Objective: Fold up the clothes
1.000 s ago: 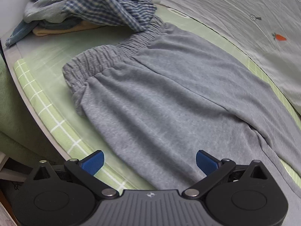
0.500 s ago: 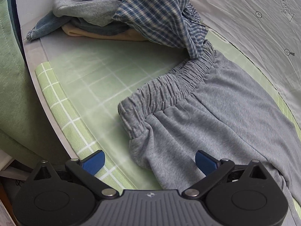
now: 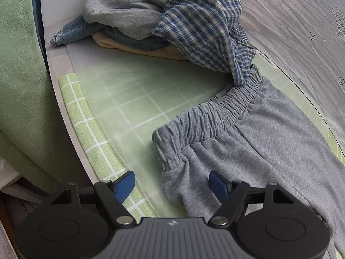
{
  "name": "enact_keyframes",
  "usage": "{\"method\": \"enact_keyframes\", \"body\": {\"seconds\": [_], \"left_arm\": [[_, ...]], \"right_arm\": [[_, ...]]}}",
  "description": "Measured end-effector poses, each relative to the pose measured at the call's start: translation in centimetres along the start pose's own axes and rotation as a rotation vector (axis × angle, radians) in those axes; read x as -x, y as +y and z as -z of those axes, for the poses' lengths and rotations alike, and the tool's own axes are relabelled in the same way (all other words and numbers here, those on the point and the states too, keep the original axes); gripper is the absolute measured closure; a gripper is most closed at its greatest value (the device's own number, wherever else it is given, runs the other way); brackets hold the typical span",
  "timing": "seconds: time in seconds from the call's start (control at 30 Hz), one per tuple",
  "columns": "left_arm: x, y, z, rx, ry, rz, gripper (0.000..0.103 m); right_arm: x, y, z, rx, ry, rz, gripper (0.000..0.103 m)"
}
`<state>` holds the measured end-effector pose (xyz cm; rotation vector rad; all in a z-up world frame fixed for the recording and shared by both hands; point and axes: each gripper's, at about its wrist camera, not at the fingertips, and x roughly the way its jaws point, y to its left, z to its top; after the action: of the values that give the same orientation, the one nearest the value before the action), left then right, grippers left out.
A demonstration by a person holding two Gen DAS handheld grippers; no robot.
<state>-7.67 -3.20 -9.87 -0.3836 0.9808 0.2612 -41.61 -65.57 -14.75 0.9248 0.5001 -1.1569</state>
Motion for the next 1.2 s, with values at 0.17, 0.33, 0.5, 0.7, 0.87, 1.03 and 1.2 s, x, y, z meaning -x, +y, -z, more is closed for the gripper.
{"method": "enact_keyframes", "body": {"seconds": [0.17, 0.33, 0.5, 0.7, 0.87, 1.03, 1.2], "left_arm": [[0.7, -0.1, -0.2, 0.010, -0.025, 0.013, 0.037], [0.4, -0.4, -0.5, 0.044, -0.020, 0.029, 0.039], [-0.4, -0.6, -0.8, 0.056, -0.015, 0.020, 0.038], [-1.1, -1.6, -1.3, 0.026, -0.011, -0.008, 0.073], [-0.6, -1.5, -1.6, 0.018, -0.017, -0.026, 0.093], [1.8, -1.2, -2.5, -0.003, -0.062, -0.011, 0.094], [5.5, -0.4, -4.9, 0.082, -0.109, 0.081, 0.094]], "right_arm": [[-1.4, -1.4, -2.5, -0.048, -0.018, -0.018, 0.002], [-1.9, -2.5, -3.8, -0.094, -0.026, -0.014, 0.066], [-2.2, -3.4, -4.4, -0.139, -0.035, -0.015, 0.071], [-2.7, -4.0, -5.3, -0.182, -0.016, -0.014, 0.086], [-2.0, -4.3, -5.8, -0.171, -0.029, -0.009, 0.100], [0.0, -3.8, -6.6, -0.130, -0.080, -0.028, 0.100], [3.2, -3.6, -8.8, -0.144, -0.162, -0.080, 0.101]]}}
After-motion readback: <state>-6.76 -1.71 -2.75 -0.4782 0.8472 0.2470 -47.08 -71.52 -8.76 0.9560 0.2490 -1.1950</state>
